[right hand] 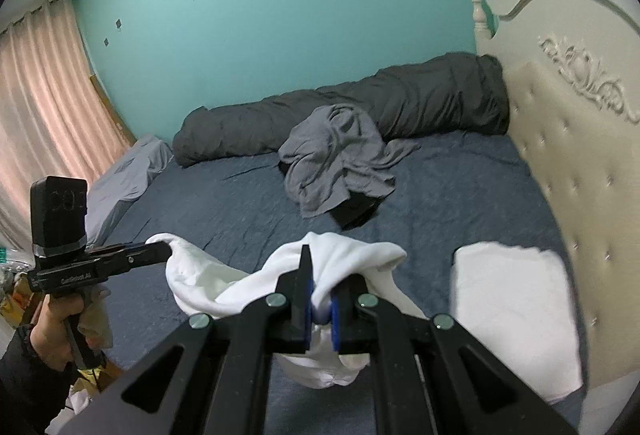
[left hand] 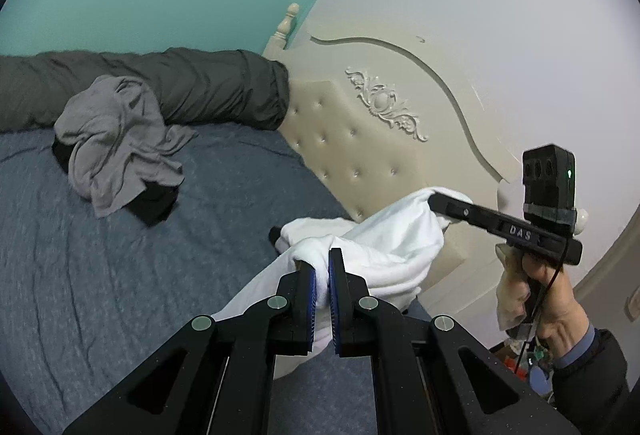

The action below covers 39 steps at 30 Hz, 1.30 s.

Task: Fold clothes
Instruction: 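Carry the polo with both grippers toward the headboard and fold it over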

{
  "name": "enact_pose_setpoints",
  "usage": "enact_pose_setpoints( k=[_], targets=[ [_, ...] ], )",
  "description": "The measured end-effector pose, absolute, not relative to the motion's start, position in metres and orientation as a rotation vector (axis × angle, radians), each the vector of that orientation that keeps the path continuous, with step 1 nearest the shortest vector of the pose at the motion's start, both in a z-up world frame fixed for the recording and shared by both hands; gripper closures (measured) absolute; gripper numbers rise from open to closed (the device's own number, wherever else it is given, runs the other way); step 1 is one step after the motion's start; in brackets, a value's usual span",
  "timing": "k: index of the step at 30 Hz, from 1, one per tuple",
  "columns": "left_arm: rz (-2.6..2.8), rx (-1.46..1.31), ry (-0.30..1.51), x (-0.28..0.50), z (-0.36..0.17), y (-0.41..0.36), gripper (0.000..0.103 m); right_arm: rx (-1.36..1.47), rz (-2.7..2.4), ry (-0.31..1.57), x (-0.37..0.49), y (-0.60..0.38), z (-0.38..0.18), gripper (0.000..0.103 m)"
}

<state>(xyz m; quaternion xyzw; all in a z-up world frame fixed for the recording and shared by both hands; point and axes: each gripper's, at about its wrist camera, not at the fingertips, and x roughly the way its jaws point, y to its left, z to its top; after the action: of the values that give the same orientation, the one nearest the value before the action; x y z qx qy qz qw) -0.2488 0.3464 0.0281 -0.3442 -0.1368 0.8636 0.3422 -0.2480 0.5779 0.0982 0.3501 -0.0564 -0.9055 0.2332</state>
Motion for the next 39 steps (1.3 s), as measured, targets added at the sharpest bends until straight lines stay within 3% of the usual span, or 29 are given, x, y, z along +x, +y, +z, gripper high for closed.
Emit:
enact_pose_setpoints(
  k=[27, 32, 39],
  targets=[
    [2.236, -0.856, -0.213, -0.436, 0.072, 0.553, 0.097, 0.861, -2.782, -0.108, -0.429, 0.753, 0.146, 0.097],
    [2.235, -0.846, -0.167, -0.453, 0.056, 0.594, 0.097, 0.828, -2.873, -0.056, -0.46, 0.783, 0.144, 0.097],
    [2.122, -0.95, -0.095, -0.415, -0.02, 0.637, 0.097, 0.908, -2.865, 0.027, -0.455, 0.804, 0.084, 0.097]
  ],
)
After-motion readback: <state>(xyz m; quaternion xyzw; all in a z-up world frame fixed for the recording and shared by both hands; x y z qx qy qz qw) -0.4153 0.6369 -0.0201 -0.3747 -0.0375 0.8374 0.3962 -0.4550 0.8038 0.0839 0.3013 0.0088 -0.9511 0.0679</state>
